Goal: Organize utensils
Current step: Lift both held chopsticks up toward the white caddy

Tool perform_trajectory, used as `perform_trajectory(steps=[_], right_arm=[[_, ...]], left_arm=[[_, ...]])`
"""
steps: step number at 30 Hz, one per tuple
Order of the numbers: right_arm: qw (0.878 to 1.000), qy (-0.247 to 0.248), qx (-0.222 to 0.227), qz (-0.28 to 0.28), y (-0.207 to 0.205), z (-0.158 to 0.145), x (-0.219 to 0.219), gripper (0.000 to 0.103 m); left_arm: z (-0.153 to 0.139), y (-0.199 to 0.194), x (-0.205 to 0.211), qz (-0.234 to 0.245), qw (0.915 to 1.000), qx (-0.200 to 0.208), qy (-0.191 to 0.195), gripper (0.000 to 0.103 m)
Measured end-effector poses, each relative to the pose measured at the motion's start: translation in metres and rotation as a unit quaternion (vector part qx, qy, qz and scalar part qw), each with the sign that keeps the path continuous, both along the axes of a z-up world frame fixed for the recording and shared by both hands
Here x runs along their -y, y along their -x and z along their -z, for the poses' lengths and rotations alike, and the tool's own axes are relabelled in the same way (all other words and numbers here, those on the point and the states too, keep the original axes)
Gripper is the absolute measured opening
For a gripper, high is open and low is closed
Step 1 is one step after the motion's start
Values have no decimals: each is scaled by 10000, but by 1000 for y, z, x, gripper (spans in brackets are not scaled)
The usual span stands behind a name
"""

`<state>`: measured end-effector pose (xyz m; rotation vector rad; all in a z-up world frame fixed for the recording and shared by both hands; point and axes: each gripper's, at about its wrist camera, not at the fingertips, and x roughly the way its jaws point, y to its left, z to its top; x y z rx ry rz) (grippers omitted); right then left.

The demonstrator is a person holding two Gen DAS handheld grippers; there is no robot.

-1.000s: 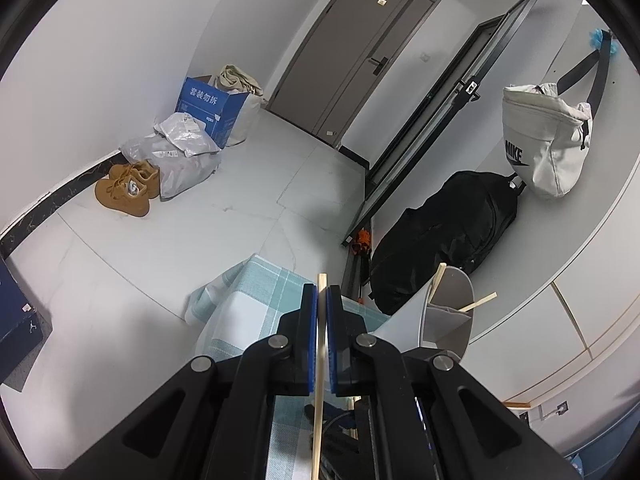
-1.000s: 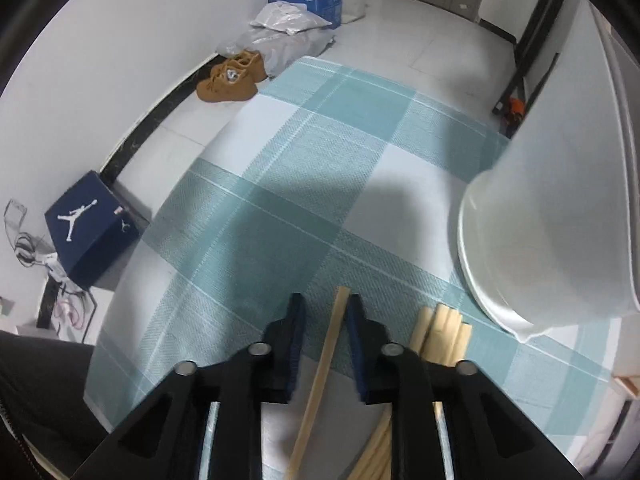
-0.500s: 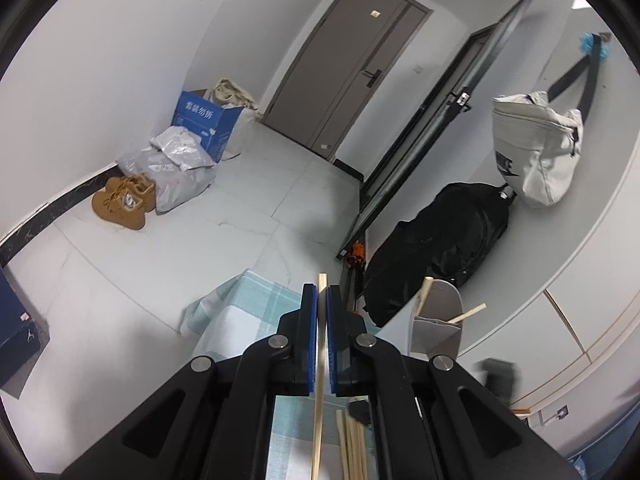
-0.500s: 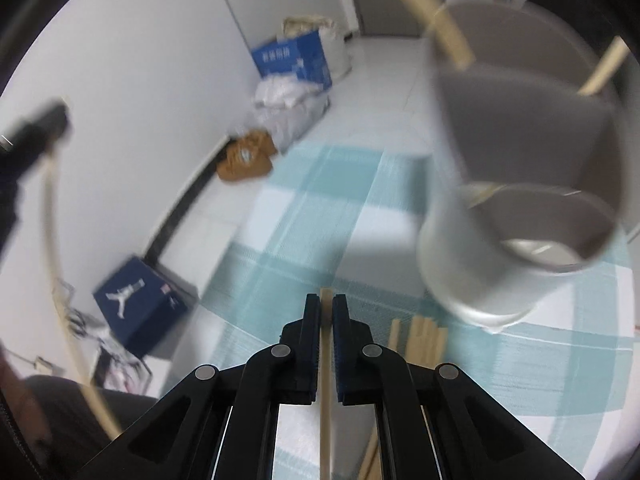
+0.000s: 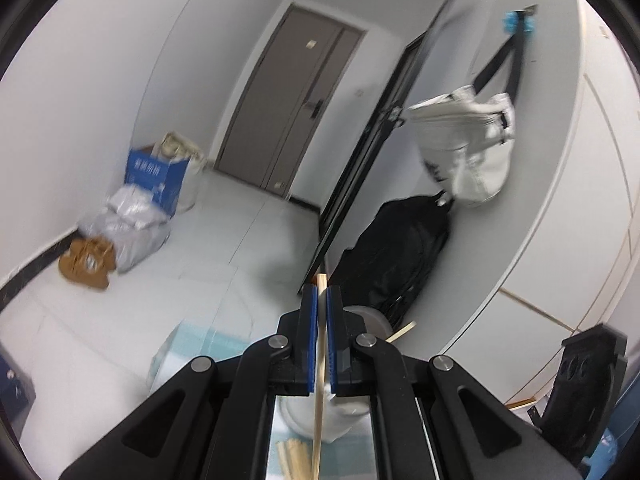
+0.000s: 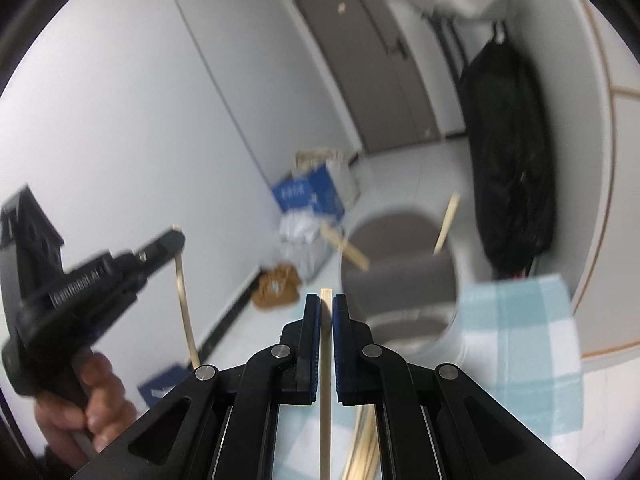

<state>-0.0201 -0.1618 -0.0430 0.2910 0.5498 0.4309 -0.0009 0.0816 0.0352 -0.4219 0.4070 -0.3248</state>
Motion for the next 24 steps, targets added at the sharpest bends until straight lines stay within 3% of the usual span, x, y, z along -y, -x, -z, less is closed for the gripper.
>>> perform_trajectory(steps=[7, 13, 19, 24], right_arm=[[9932, 49, 1056, 496, -8, -61, 24, 5], [9852, 33, 1569, 685, -38, -98, 31, 5], [9772, 229, 1926, 859, -82, -107, 23, 5], [9736, 281, 2029, 1005, -118, -90, 20, 5]], left_arm=[[-30, -13, 22, 46, 9992, 398, -72, 1], [-51, -40, 31, -10, 9977, 679, -61, 1], [-56, -79, 37, -154, 9966, 812, -57, 1], [-45, -103, 45, -247, 9966, 782, 27, 1]])
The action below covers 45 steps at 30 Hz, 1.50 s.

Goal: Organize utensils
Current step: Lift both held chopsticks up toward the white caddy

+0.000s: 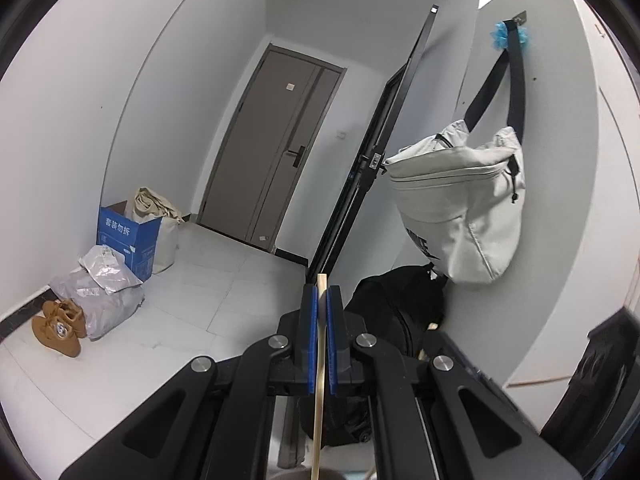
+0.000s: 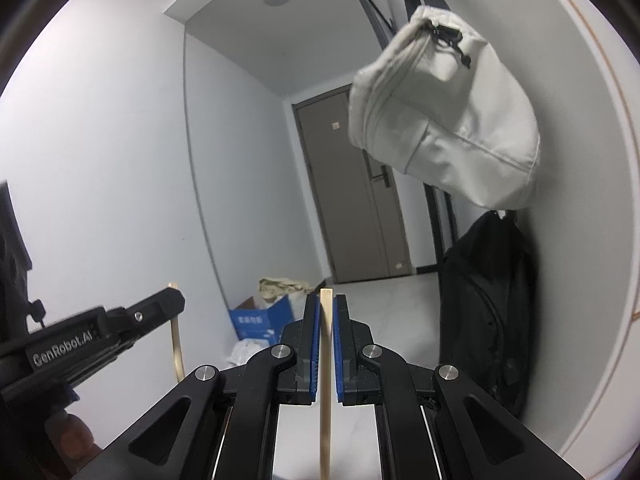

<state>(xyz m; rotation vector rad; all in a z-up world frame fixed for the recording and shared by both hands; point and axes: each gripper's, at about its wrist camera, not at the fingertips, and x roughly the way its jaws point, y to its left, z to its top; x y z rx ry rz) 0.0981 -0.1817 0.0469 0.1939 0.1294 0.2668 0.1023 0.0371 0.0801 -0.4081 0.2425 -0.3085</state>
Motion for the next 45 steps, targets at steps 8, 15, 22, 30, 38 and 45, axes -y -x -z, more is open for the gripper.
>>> perform_trajectory(steps=[8, 15, 22, 30, 38, 45], right_arm=[[9997, -101, -6, 210, -24, 29, 2, 5], [9991, -232, -42, 358, -18, 46, 5, 5], [9995, -142, -72, 263, -12, 47, 6, 5], [9995, -109, -293, 79, -1, 50, 14, 5], [9988, -118, -478, 36, 19, 53, 24, 5], [9984, -98, -564, -30, 35, 59, 28, 5]], left_arm=[[26, -19, 12, -156, 9997, 8, -185, 1], [36, -21, 17, -74, 9994, 92, -333, 1], [43, -21, 14, 75, 9995, -77, -311, 1], [43, -17, 16, 174, 9986, -123, -477, 1], [28, -22, 19, -170, 9991, 108, -369, 1], [41, -17, 35, -452, 9956, 377, -730, 1]])
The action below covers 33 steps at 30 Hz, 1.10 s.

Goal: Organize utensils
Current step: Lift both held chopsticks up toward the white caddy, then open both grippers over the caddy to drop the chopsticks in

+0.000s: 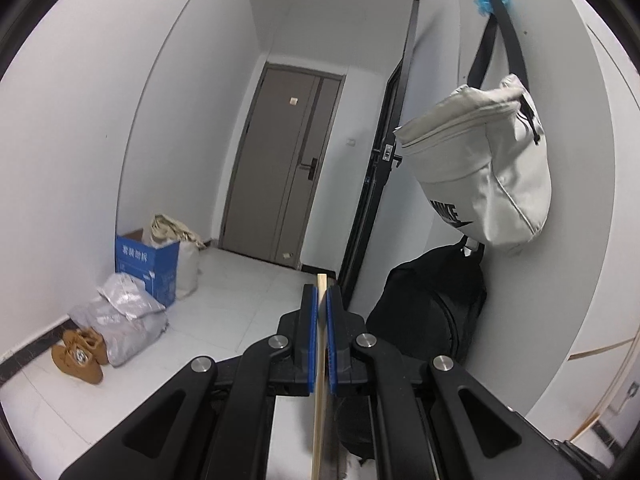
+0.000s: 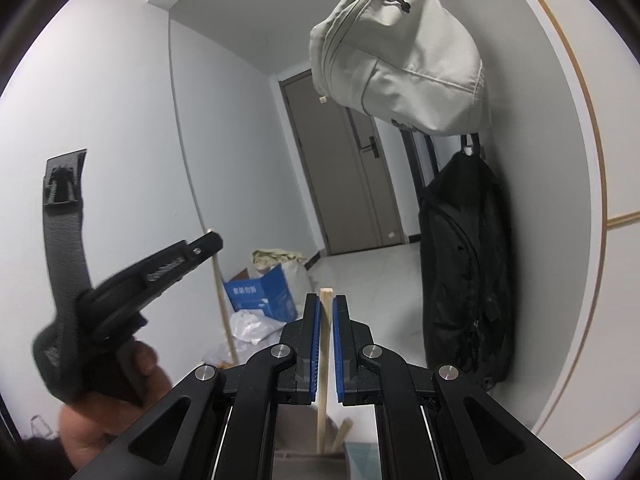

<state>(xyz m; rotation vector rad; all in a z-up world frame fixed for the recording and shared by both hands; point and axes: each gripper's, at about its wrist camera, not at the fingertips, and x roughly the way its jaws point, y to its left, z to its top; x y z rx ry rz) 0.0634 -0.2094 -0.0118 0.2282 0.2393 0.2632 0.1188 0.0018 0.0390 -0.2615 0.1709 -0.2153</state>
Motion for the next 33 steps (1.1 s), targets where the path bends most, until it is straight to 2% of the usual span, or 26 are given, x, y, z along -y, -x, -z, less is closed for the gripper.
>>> perform_trajectory(steps=[7, 21, 25, 29, 33], right_arm=[[9998, -101, -186, -57, -7, 9, 5, 5], [9987, -258, -389, -228, 0, 15, 11, 5], [9972, -272, -547, -434, 2, 16, 10, 6], [9939, -368, -767, -700, 6, 19, 8, 7], [9896, -423, -1017, -927, 10, 24, 5, 8]], left_arm=[[12, 3, 1, 217, 9996, -126, -151, 1], [14, 21, 9, 765, 9952, -288, -533, 1], [11, 30, 9, 1130, 9905, -514, -599, 1], [9, 32, 3, 1763, 9776, -1081, -397, 1], [10, 37, 2, 2011, 9671, -1483, -475, 1]])
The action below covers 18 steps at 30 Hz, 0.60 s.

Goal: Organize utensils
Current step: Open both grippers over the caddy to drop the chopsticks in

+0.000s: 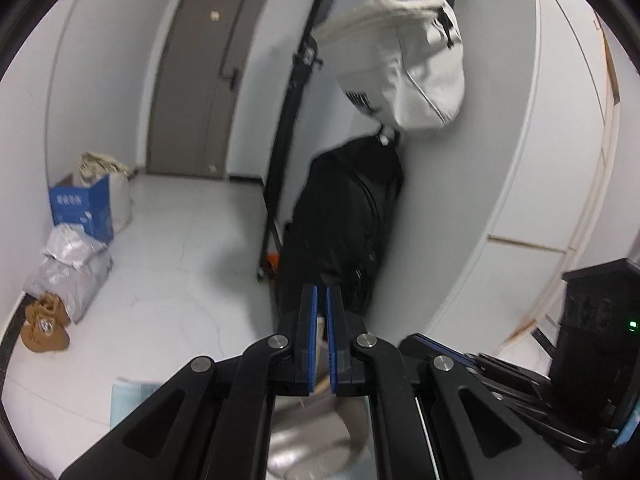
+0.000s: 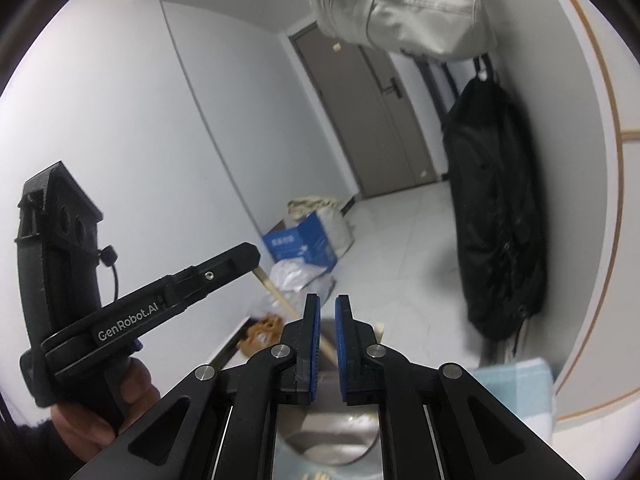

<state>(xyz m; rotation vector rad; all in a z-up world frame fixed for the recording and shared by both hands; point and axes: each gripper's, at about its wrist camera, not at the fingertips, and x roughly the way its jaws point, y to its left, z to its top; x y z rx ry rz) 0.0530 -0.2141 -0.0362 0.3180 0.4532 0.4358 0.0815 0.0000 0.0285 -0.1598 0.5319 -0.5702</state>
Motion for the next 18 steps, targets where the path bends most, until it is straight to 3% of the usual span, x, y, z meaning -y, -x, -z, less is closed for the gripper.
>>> perform_trajectory(steps=[2, 4, 6, 8, 10, 12, 16, 18], right_arm=[[9999, 11, -143, -68, 5, 4, -2, 8], [9998, 59, -197, -76, 13, 6, -3, 9], [9997, 145, -182, 39, 25, 6, -2, 22], [9998, 81, -158, 134, 38, 5, 3, 38], [9997, 27, -90, 218, 51, 2, 7, 44], [9996, 46, -21, 277, 66, 0, 10, 56], [9995, 50, 35, 321, 85, -2, 10, 66], [9994, 57, 50, 338, 95, -2, 10, 69]], left_arm=[[-1, 7, -1, 40, 9999, -117, -81, 2], [-3, 16, -5, -45, 9997, -217, -86, 16], [-6, 24, -12, -175, 9996, -227, 3, 47], [-11, 36, -20, -351, 9992, -130, 106, 51], [-14, 47, -24, -541, 9984, -156, 52, 58], [-15, 54, -25, -691, 9975, -146, 27, 65], [-16, 76, -23, -963, 9952, -32, -163, 67], [-14, 83, -23, -1053, 9942, -39, -229, 75]])
